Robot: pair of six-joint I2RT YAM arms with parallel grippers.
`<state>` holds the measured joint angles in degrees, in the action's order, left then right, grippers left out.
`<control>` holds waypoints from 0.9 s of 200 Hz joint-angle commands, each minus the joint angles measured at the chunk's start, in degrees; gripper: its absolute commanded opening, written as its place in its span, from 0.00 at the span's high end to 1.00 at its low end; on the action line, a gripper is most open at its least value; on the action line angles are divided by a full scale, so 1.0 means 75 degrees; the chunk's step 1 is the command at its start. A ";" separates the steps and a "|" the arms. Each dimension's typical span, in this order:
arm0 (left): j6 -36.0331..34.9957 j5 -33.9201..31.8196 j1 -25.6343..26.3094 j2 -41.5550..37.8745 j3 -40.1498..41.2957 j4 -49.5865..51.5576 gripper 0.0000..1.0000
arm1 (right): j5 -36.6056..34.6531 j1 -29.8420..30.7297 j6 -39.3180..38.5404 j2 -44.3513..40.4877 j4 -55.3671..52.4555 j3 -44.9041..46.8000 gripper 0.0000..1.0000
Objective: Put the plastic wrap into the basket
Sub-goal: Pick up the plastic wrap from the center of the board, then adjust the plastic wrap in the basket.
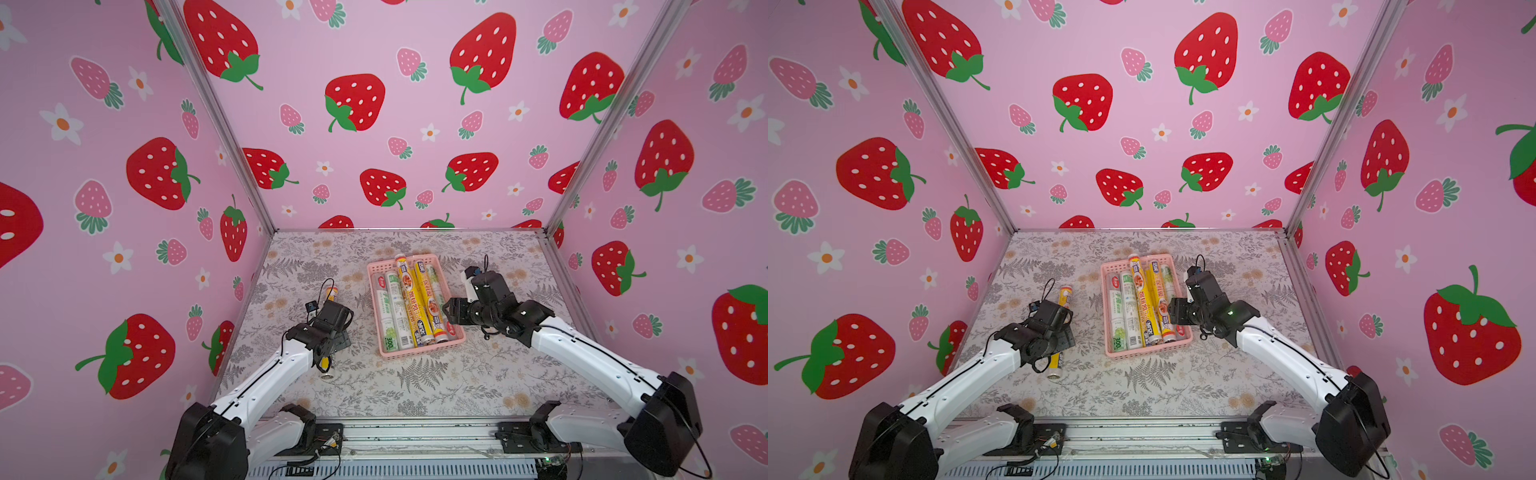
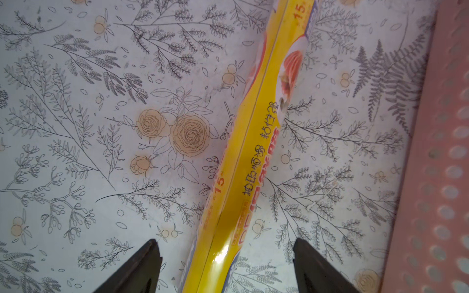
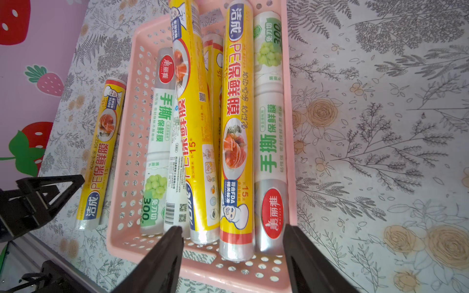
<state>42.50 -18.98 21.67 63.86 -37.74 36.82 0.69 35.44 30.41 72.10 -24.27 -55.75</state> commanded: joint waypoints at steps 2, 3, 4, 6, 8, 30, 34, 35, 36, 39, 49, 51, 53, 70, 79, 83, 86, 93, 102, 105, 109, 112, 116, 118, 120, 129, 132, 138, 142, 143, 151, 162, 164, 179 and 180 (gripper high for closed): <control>-0.0205 0.0127 -0.0208 0.0185 0.0220 -0.0498 0.15 | -0.0054 0.0297 0.0014 0.0474 -0.0026 -0.0595 0.33; -0.0205 0.0133 -0.0213 0.0195 0.0223 -0.0506 0.16 | -0.0055 0.0305 0.0013 0.0511 -0.0030 -0.0618 0.33; -0.0211 0.0137 -0.0221 0.0206 0.0231 -0.0522 0.16 | -0.0068 0.0327 0.0018 0.0547 -0.0032 -0.0641 0.33; -0.0216 0.0137 -0.0248 0.0231 0.0242 -0.0549 0.16 | -0.0086 0.0349 0.0013 0.0597 -0.0050 -0.0688 0.34; -0.0223 0.0145 -0.0266 0.0252 0.0254 -0.0564 0.16 | -0.0099 0.0372 0.0012 0.0668 -0.0058 -0.0723 0.34; -0.0250 0.0326 -0.0510 0.0510 0.0310 -0.0783 0.21 | -0.0176 0.0589 0.0010 0.1256 -0.0098 -0.1172 0.35; -0.0272 0.0384 -0.0554 0.0537 0.0298 -0.0822 0.22 | -0.0213 0.0621 0.0020 0.1346 -0.0098 -0.1247 0.35; -0.0280 0.0385 -0.0568 0.0547 0.0298 -0.0827 0.22 | -0.0228 0.0631 0.0016 0.1369 -0.0101 -0.1266 0.35; -0.0284 0.0398 -0.0574 0.0552 0.0297 -0.0835 0.22 | -0.0236 0.0636 0.0019 0.1398 -0.0102 -0.1282 0.35; -0.0287 0.0410 -0.0595 0.0572 0.0303 -0.0877 0.22 | -0.0274 0.0678 0.0033 0.1465 -0.0103 -0.1337 0.35; -0.0305 0.0468 -0.0670 0.0631 0.0308 -0.1024 0.23 | -0.0373 0.0755 0.0046 0.1679 -0.0111 -0.1497 0.35; -0.0310 0.0480 -0.0682 0.0651 0.0317 -0.1052 0.23 | -0.0396 0.0770 0.0046 0.1739 -0.0106 -0.1535 0.35; -0.0320 0.0512 -0.0703 0.0665 0.0320 -0.1094 0.24 | -0.0420 0.0785 0.0055 0.1780 -0.0122 -0.1574 0.35; -0.0333 0.0725 -0.0825 0.0922 0.0316 -0.1297 0.26 | -0.0696 0.0921 0.0079 0.2158 -0.0220 -0.1873 0.35; -0.0362 0.0796 -0.0850 0.1091 0.0226 -0.1288 0.29 | -0.0833 0.0994 0.0093 0.2342 -0.0271 -0.2016 0.35; -0.0364 0.0809 -0.0856 0.1158 0.0190 -0.1278 0.30 | -0.0888 0.1005 0.0093 0.2417 -0.0288 -0.2074 0.36; -0.0365 0.0820 -0.0857 0.1200 0.0175 -0.1288 0.30 | -0.0924 0.1024 0.0102 0.2473 -0.0291 -0.2112 0.36; -0.0380 0.0838 -0.0851 0.1305 0.0137 -0.1294 0.32 | -0.0988 0.1048 0.0095 0.2603 -0.0319 -0.2201 0.36; -0.0371 0.0865 -0.0859 0.1406 0.0098 -0.1310 0.33 | -0.1118 0.1065 0.0104 0.2781 -0.0388 -0.2339 0.36; -0.0360 0.0871 -0.0852 0.1436 0.0092 -0.1320 0.33 | -0.1168 0.1067 0.0114 0.2842 -0.0431 -0.2386 0.35; -0.0333 0.0881 -0.0854 0.1476 0.0095 -0.1344 0.34 | -0.1232 0.1067 0.0125 0.2920 -0.0467 -0.2445 0.35; -0.0318 0.0892 -0.0860 0.1506 0.0098 -0.1354 0.34 | -0.1271 0.1073 0.0122 0.2978 -0.0498 -0.2481 0.36; -0.0276 0.0910 -0.0865 0.1536 0.0107 -0.1379 0.34 | -0.1321 0.1071 0.0142 0.3045 -0.0513 -0.2530 0.36; -0.0261 0.0916 -0.0869 0.1554 0.0109 -0.1402 0.34 | -0.1336 0.1066 0.0132 0.3079 -0.0513 -0.2549 0.36; -0.0249 0.0929 -0.0858 0.1576 0.0118 -0.1422 0.35 | -0.1343 0.1070 0.0129 0.3120 -0.0508 -0.2560 0.35; -0.0181 0.1005 -0.0862 0.1659 0.0182 -0.1566 0.36 | -0.1382 0.1078 0.0117 0.3272 -0.0476 -0.2619 0.35; -0.0173 0.1042 -0.0865 0.1692 0.0212 -0.1623 0.36 | -0.1387 0.1070 0.0117 0.3337 -0.0478 -0.2652 0.36; -0.0145 0.1097 -0.0863 0.1754 0.0257 -0.1715 0.37 | -0.1409 0.1076 0.0111 0.3426 -0.0495 -0.2701 0.36; -0.0132 0.1119 -0.0862 0.1798 0.0281 -0.1746 0.37 | -0.1405 0.1078 0.0116 0.3487 -0.0499 -0.2745 0.36; -0.0134 0.1122 -0.0862 0.1816 0.0289 -0.1751 0.38 | -0.1416 0.1077 0.0117 0.3500 -0.0494 -0.2754 0.36; -0.0121 0.1155 -0.0870 0.1879 0.0328 -0.1810 0.38 | -0.1454 0.1093 0.0117 0.3590 -0.0502 -0.2806 0.37; -0.0129 0.1187 -0.0862 0.1918 0.0367 -0.1880 0.39 | -0.1527 0.1129 0.0117 0.3705 -0.0470 -0.2853 0.37; -0.0134 0.1196 -0.0862 0.1925 0.0373 -0.1893 0.39 | -0.1532 0.1133 0.0117 0.3722 -0.0468 -0.2858 0.37; -0.0134 0.1210 -0.0862 0.1905 0.0397 -0.1918 0.39 | -0.1594 0.1168 0.0140 0.3879 -0.0474 -0.2943 0.38; -0.0135 0.1208 -0.0868 0.1898 0.0394 -0.1925 0.39 | -0.1599 0.1169 0.0140 0.3889 -0.0470 -0.2946 0.38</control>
<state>40.86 -10.85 15.46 78.11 -35.44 23.66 -9.04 43.62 30.89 99.90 -26.46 -75.57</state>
